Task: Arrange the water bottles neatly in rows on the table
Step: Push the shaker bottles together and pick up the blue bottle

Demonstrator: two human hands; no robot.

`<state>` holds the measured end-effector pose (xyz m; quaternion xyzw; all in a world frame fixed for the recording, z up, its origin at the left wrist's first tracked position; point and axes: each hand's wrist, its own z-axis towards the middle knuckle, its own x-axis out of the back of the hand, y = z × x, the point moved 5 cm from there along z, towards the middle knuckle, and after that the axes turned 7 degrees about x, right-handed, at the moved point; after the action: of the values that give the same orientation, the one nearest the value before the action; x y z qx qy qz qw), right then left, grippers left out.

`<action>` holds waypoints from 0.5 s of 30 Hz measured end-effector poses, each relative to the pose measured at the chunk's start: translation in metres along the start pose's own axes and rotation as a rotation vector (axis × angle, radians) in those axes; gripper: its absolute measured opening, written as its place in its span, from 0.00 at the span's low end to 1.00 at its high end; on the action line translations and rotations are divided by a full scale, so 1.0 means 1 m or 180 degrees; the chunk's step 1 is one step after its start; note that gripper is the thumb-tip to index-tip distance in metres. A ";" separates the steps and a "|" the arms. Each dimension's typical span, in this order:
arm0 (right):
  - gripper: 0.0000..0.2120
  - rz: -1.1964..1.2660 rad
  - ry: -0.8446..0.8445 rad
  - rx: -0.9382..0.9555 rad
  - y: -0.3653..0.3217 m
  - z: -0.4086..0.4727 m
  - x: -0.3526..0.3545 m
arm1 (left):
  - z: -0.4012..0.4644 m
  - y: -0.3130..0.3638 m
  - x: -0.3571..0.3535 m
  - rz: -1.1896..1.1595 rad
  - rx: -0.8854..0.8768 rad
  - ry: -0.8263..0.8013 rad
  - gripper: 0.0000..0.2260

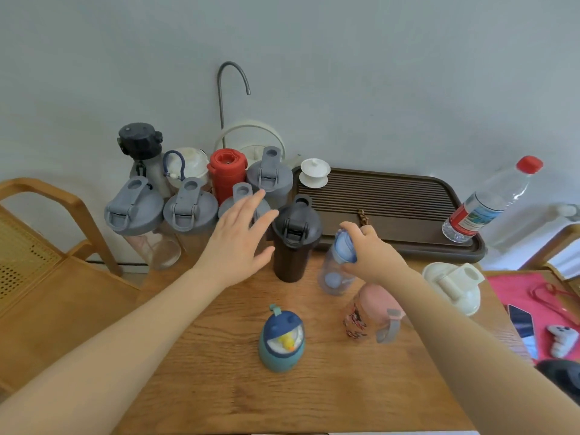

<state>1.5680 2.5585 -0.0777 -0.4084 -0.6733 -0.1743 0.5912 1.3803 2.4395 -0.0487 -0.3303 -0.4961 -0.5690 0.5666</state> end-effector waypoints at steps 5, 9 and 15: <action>0.46 -0.0097 0.0177 0.0108 0.001 -0.006 0.004 | 0.000 0.048 0.006 -0.0387 -0.0399 0.0102 0.22; 0.36 0.0427 0.1009 0.0294 0.019 -0.051 0.036 | 0.007 0.098 0.006 -0.0811 -0.0764 0.0044 0.22; 0.18 0.0473 0.1402 -0.0141 0.102 -0.149 0.053 | 0.021 0.193 -0.019 -0.1091 -0.1255 -0.0314 0.25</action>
<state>1.7443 2.5313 -0.0173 -0.4219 -0.4921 -0.2299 0.7259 1.5670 2.4915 -0.0235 -0.3728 -0.4514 -0.7255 0.3618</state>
